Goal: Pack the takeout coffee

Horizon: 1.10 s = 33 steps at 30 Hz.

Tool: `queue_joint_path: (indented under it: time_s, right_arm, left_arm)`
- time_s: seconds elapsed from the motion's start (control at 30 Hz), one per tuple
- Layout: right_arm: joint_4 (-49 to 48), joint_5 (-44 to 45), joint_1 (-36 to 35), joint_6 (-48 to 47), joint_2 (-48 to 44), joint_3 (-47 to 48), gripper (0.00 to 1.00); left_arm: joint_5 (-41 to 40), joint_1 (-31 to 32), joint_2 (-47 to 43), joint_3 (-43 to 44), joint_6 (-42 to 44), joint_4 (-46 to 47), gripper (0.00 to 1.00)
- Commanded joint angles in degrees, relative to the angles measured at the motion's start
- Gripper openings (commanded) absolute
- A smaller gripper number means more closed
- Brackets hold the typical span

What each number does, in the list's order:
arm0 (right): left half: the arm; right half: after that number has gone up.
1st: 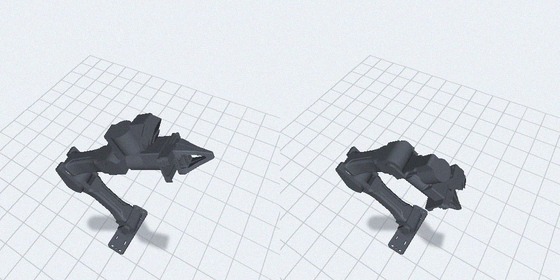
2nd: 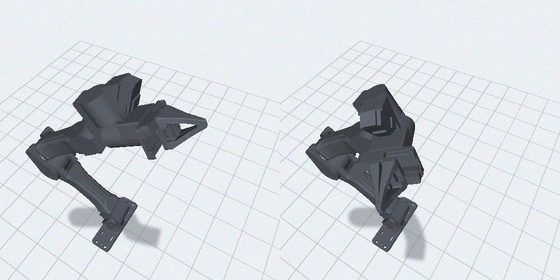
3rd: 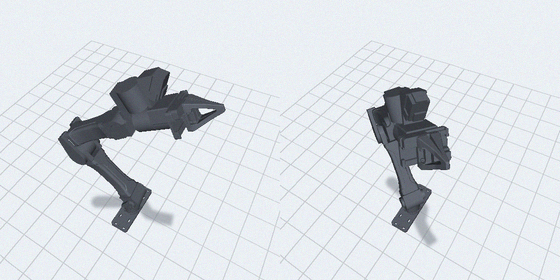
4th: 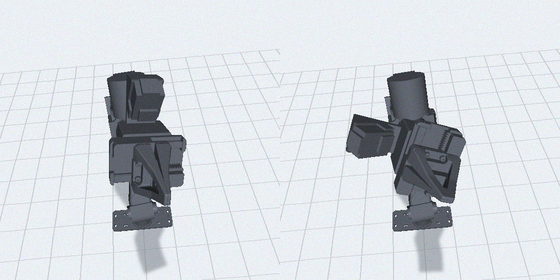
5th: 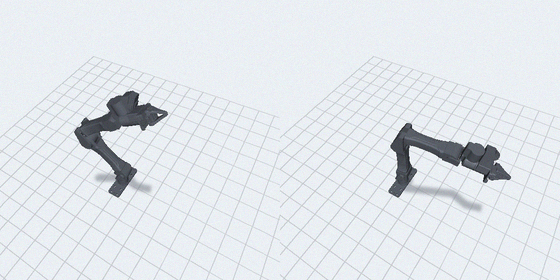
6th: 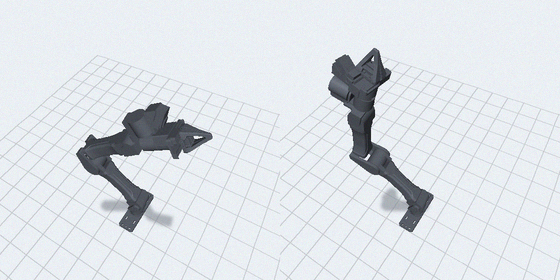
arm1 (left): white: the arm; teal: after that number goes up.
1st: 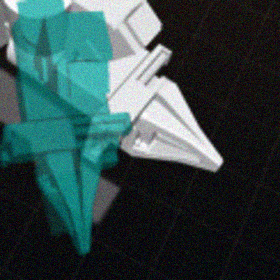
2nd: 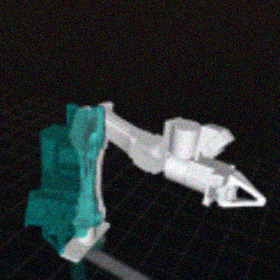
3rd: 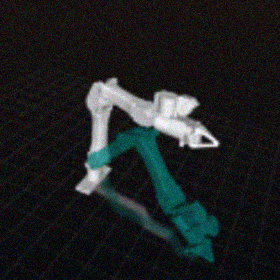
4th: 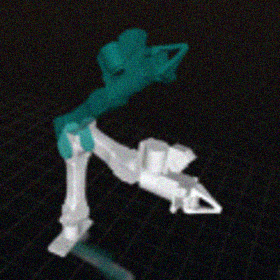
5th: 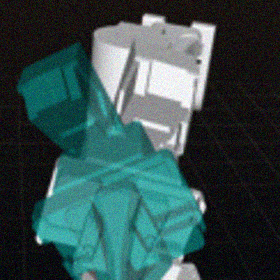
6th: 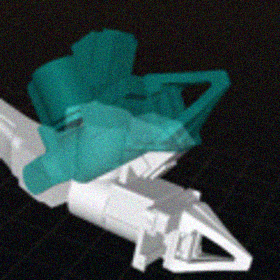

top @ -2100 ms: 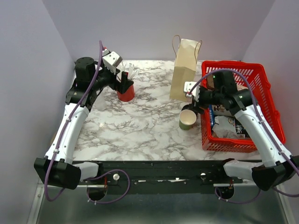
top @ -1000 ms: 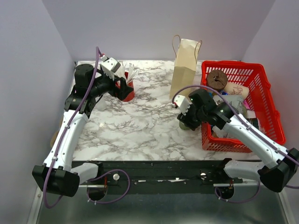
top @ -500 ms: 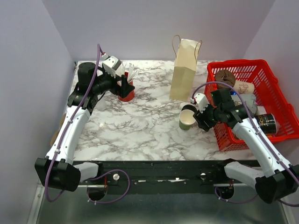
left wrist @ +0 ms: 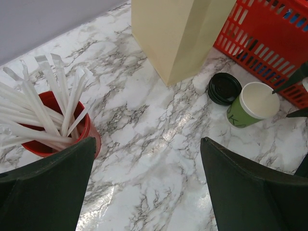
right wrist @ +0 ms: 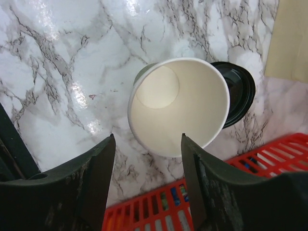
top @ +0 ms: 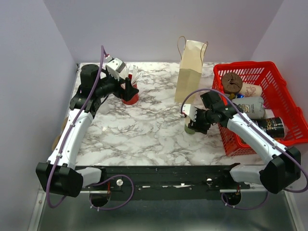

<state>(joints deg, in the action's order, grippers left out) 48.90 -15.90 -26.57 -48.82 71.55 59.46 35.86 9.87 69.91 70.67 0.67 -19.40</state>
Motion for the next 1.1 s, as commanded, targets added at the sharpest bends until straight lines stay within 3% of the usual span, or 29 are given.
queue_joint_path:
  time_s: [0.0,0.2,0.43,0.67,1.07]
  right_arm:
    - [-3.8,-1.0,-1.0,-7.0,2.7,-1.6,0.66]
    - [-2.6,-2.2,-1.7,-8.8,6.5,-0.7,0.49]
    - [-2.8,-6.9,-5.2,-10.9,6.8,0.5,0.07]
    - [-5.1,-10.6,-12.6,-12.4,11.4,5.3,0.04]
    - [-5.6,-11.3,-20.5,-15.1,25.4,19.1,0.06]
  left_arm:
    - [0.4,0.1,-1.7,-0.3,2.4,-1.7,0.97]
    - [-0.2,0.1,-2.2,-0.1,3.8,-2.9,0.97]
    - [-1.1,0.1,-3.4,1.2,3.5,-2.6,0.98]
    - [-5.7,0.1,-5.2,4.5,0.7,-4.1,0.98]
    - [-8.3,-1.3,-10.7,2.1,1.9,-7.1,0.99]
